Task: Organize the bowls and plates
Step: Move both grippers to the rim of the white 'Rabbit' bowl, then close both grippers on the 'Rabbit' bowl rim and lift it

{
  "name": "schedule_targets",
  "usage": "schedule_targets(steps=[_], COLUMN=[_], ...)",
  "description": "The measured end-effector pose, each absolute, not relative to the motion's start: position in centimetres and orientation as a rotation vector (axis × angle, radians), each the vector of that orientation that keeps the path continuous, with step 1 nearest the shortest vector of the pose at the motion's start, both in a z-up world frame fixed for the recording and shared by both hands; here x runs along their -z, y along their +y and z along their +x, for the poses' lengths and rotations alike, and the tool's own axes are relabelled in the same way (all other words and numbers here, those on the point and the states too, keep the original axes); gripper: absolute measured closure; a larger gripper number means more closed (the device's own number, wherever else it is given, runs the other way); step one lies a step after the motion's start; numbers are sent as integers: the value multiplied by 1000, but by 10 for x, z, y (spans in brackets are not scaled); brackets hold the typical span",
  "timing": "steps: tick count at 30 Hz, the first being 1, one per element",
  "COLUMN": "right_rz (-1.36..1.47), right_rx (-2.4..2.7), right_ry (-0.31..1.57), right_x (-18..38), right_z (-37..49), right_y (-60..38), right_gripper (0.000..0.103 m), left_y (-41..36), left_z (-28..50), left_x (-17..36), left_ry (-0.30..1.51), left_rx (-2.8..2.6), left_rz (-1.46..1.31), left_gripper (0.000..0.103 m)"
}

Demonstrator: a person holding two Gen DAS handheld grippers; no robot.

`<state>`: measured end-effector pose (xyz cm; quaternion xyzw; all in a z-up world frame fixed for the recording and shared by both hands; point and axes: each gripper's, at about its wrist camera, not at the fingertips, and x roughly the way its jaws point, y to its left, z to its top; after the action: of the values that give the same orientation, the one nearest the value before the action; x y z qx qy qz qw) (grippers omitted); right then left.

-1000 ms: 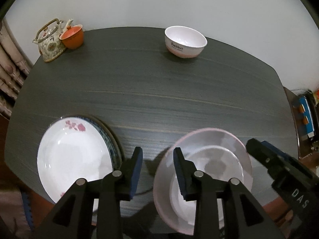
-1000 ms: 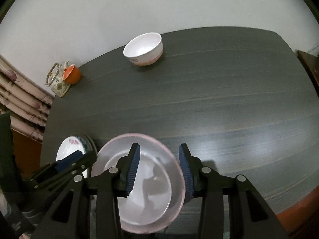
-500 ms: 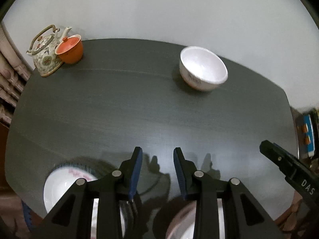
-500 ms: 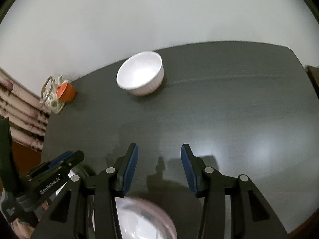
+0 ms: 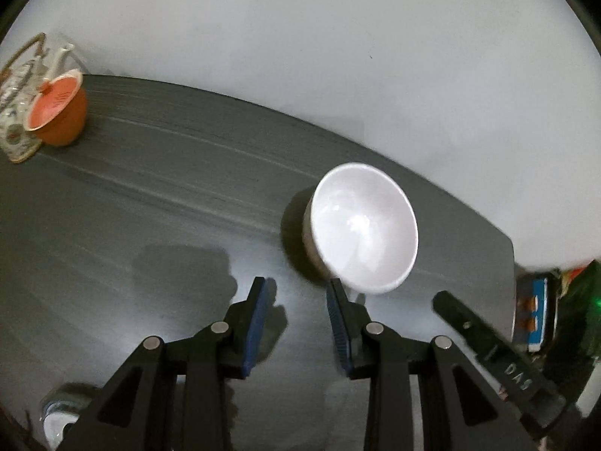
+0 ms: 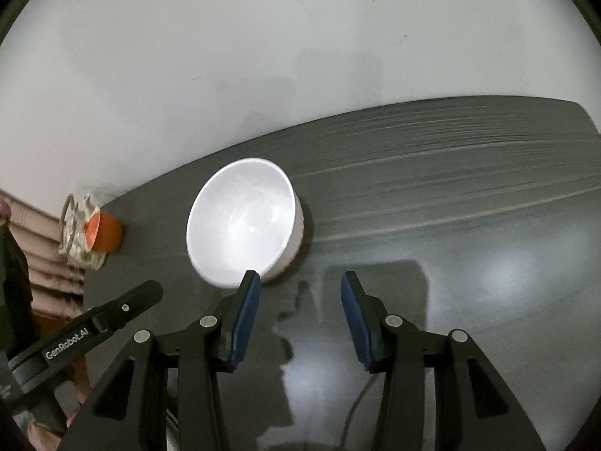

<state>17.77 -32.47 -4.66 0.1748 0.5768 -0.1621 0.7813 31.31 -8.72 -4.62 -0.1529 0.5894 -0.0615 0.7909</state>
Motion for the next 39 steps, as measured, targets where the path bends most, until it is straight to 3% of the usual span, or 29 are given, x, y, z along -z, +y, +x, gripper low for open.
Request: schedule_targets(steps=[8, 11, 15, 17, 18, 19, 27, 39], right_rz=[420, 424, 440, 443, 449, 449, 445, 420], right_rx=[378, 372, 366, 352, 346, 347, 348, 318], right_ry=[1278, 1289, 1300, 1304, 1301, 1301, 1301, 1230], right_x=[81, 92, 102, 105, 106, 106, 96, 32], right_z=[204, 210, 216, 218, 218, 219, 203, 154], right_y=[-337, -335, -337, -336, -336, -336, -331, -294], right_gripper=[62, 66, 82, 84, 87, 87, 87, 87], left_y=[-91, -91, -96, -97, -101, -102, -111, -118], left_z=[342, 346, 358, 362, 363, 365, 350, 295], left_x=[77, 89, 102, 105, 107, 107, 94, 26], left_ry=[1310, 1322, 1338, 1328, 1325, 1326, 1325, 1250], left_rx=[123, 110, 91, 90, 109, 124, 107, 116], left_rz=[-406, -400, -389, -374, -377, -378, -310, -266], left_gripper=[70, 70, 70, 76, 84, 91, 91, 91])
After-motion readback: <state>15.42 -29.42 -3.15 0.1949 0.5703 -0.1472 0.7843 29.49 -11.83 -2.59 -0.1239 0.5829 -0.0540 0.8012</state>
